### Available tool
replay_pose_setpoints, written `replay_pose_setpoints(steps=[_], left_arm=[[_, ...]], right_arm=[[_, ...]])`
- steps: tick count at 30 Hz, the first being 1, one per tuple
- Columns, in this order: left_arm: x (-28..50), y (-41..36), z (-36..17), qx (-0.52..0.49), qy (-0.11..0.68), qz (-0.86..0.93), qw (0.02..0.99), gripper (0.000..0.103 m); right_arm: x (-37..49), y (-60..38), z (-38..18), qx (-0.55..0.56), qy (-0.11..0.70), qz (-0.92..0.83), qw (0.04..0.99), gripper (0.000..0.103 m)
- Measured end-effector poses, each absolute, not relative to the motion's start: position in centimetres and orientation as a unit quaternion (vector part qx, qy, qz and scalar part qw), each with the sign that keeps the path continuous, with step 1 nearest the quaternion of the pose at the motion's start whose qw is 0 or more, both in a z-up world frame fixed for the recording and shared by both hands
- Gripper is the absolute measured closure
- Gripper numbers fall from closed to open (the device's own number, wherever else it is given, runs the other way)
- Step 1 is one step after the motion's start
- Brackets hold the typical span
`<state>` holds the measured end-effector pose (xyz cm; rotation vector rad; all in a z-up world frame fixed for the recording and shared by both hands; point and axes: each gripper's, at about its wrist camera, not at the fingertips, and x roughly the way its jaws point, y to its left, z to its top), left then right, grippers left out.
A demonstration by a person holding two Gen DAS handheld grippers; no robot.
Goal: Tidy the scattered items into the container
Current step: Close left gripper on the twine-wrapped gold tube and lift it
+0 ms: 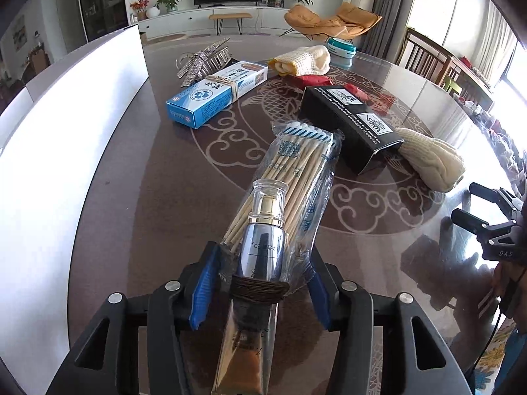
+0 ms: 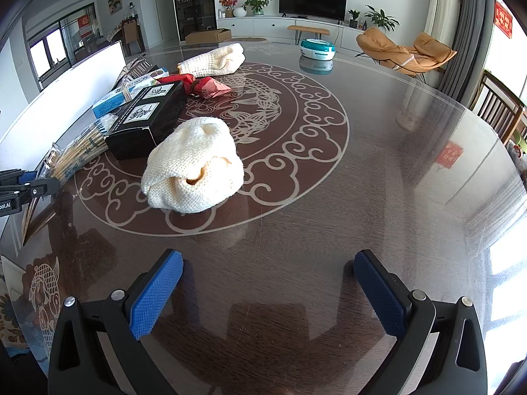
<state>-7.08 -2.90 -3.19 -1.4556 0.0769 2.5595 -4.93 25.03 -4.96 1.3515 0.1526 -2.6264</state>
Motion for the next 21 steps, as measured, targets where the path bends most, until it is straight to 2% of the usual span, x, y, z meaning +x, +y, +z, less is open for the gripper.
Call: replay_pose_setpoints(steps=[7, 10, 11, 13, 14, 21], left_arm=[[-6.1, -3.5, -3.5, -0.49, 0.076, 0.861, 0.115, 0.038], [-5.7, -3.5, -3.5, -0.488, 0.081, 0.859, 0.135, 0.039], [-5.6, -3.6, -3.5, -0.485, 0.077, 0.86, 0.14, 0.041], [-5.5, -4.0, -3.2, -0.478, 0.064, 0.864, 0.141, 0.07], [-5.5, -4.4, -3.1, -0.479, 0.054, 0.865, 0.141, 0.074], [-4.6, -6.1, -3.0, -0.484, 0.022, 0.866, 0.123, 0.073]], right_arm=[[-4.9, 25.0, -5.0, 0.455, 0.051, -0.884, 0.092, 0.0], [-4.9, 25.0, -5.0, 0.455, 0.051, -0.884, 0.092, 0.0], [-4.9, 25.0, -5.0, 0.455, 0.051, -0.884, 0.092, 0.0], [-4.9, 25.0, -5.0, 0.455, 0.051, -0.884, 0.092, 0.0], [-4.9, 25.0, -5.0, 0.455, 0.051, -0.884, 0.092, 0.0], [-4.9, 25.0, -5.0, 0.455, 0.051, -0.884, 0.092, 0.0]])
